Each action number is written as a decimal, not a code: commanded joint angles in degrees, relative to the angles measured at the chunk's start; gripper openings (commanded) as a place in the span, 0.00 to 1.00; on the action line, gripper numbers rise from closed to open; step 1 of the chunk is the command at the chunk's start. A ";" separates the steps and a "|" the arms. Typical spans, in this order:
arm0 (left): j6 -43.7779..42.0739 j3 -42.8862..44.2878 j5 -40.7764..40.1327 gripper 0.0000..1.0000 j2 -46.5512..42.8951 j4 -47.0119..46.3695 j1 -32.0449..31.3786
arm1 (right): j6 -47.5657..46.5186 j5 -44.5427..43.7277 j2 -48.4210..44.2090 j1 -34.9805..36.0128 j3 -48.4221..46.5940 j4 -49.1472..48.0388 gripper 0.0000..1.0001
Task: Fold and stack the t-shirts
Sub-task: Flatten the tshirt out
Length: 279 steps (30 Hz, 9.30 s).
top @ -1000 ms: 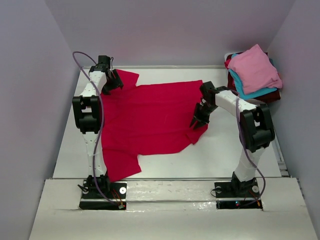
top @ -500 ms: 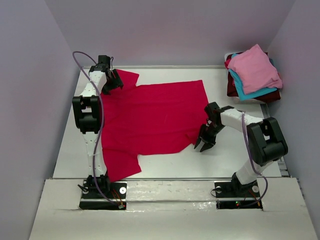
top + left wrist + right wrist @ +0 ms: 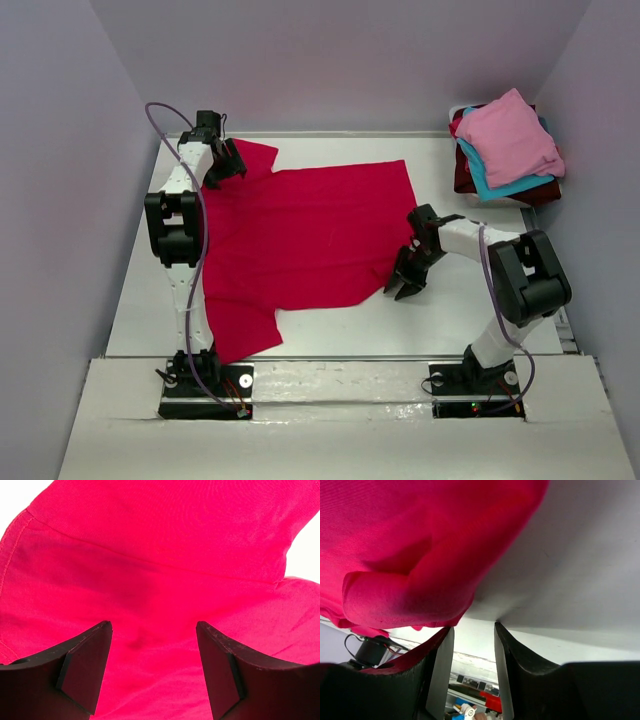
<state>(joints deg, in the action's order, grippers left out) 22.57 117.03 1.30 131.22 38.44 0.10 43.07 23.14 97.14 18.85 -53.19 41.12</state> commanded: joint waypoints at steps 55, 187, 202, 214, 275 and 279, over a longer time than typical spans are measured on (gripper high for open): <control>-0.60 0.39 -0.42 0.79 -0.09 0.50 0.69 | -1.32 -5.56 0.77 0.40 -21.78 11.52 0.07; -0.95 3.82 2.21 0.80 3.34 1.99 5.00 | -6.15 -2.48 33.89 3.03 -46.91 12.14 0.53; -0.86 4.25 2.83 0.79 4.22 1.82 5.53 | -4.14 -7.93 12.65 3.56 -32.88 13.02 0.53; -0.86 4.52 3.01 0.79 4.57 1.91 5.53 | -2.73 -7.06 -6.34 3.56 -12.92 12.76 0.54; -0.07 2.50 4.32 0.79 3.69 -0.47 5.53 | 2.90 -51.70 21.42 27.82 -41.73 35.25 0.50; -0.07 2.59 4.41 0.79 3.69 -0.47 5.53 | 3.69 -52.93 22.03 27.82 -41.65 35.43 0.45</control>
<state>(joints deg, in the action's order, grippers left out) 22.83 119.28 4.97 136.88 38.39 5.37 44.27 -25.96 119.42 46.50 -93.78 74.65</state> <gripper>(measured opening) 0.796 0.462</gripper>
